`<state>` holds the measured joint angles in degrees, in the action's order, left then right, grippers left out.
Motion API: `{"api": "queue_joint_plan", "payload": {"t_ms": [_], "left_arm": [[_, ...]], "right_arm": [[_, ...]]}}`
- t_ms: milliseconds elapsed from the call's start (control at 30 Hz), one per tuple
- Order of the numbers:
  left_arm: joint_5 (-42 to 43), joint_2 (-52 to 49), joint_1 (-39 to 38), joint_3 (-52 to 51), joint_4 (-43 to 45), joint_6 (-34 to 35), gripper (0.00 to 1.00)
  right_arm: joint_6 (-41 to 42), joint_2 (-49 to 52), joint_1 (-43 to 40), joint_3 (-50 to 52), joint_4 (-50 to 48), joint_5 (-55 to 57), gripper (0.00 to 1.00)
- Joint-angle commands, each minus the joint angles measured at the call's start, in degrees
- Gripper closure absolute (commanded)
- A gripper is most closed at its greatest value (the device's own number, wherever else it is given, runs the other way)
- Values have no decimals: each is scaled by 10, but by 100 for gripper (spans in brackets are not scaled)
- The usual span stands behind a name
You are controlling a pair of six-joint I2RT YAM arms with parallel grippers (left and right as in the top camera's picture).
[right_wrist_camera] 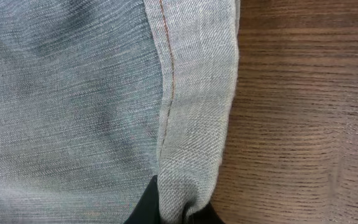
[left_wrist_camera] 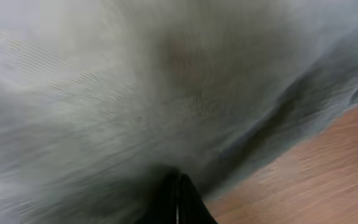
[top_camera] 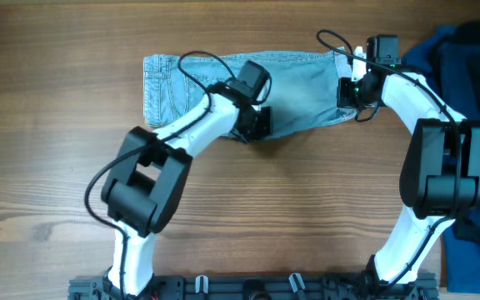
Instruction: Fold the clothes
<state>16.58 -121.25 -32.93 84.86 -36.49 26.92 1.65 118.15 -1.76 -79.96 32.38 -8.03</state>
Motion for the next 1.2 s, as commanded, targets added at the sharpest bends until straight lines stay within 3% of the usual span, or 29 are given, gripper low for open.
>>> {"api": "queue_joint_plan", "payload": {"t_ms": [0,267,333,433,800,1167], "left_arm": [[-27,-35,-10,-5,-6,5,96],[-35,53,25,68,5,5,96],[-75,63,37,71,26,5,96],[-129,46,46,70,35,5,96],[-91,-87,47,70,58,6,96],[-92,-54,76,163,99,5,96]], "right_arm": [[-2,-17,-2,8,-1,16,96],[-2,-17,-2,8,-1,17,96],[-1,-17,-1,8,-1,16,96],[-1,-17,-2,8,-1,17,96],[-1,-17,-1,8,0,16,96],[-1,-17,-1,8,1,16,96]]}}
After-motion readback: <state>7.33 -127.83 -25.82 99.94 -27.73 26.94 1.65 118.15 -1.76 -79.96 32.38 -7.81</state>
